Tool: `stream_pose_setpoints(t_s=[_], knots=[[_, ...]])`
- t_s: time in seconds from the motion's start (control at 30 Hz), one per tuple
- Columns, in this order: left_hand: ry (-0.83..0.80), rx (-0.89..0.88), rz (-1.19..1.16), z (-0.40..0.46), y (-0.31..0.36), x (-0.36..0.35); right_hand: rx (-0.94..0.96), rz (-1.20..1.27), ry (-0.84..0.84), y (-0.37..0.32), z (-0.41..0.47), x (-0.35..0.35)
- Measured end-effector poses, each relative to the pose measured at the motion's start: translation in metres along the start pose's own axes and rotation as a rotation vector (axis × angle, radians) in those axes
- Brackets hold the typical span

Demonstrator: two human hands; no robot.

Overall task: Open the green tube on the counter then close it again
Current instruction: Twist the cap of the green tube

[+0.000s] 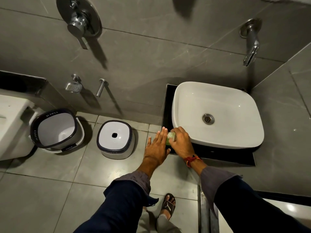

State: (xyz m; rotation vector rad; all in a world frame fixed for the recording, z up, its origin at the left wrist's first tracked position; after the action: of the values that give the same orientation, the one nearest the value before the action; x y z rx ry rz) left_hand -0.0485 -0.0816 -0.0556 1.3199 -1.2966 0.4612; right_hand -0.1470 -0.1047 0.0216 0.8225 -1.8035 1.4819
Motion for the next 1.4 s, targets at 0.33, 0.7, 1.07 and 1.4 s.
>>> stream_pose_setpoints(t_s=[0.33, 0.7, 1.07, 1.4], knots=[[-0.027, 0.009, -0.01, -0.001, 0.001, -0.005, -0.025, 0.07, 0.066, 0.008, -0.017, -0.008], [-0.034, 0.01, 0.013, -0.002, 0.004, -0.004, -0.097, 0.089, 0.126, 0.007, -0.013, -0.001], [-0.037, 0.026, -0.005, -0.003, 0.003, -0.003, -0.149, 0.047, 0.161, 0.008, -0.015, 0.0], [-0.039, 0.026, -0.019, -0.003, 0.004, 0.0, -0.25, 0.17, 0.233, 0.017, -0.019, 0.001]])
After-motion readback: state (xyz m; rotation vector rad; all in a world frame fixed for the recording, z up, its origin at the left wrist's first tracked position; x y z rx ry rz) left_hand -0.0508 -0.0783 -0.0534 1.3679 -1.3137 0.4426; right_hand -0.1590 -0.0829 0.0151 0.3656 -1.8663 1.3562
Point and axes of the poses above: each hand's wrist, its own z-axis towards the middle knuckle, its own x-axis out of the back of the hand, y = z × x, the point moved 10 cm from there along z, towards the middle knuckle, and after that the axes turned 3 degrees about -x, right-handed, at the moved point
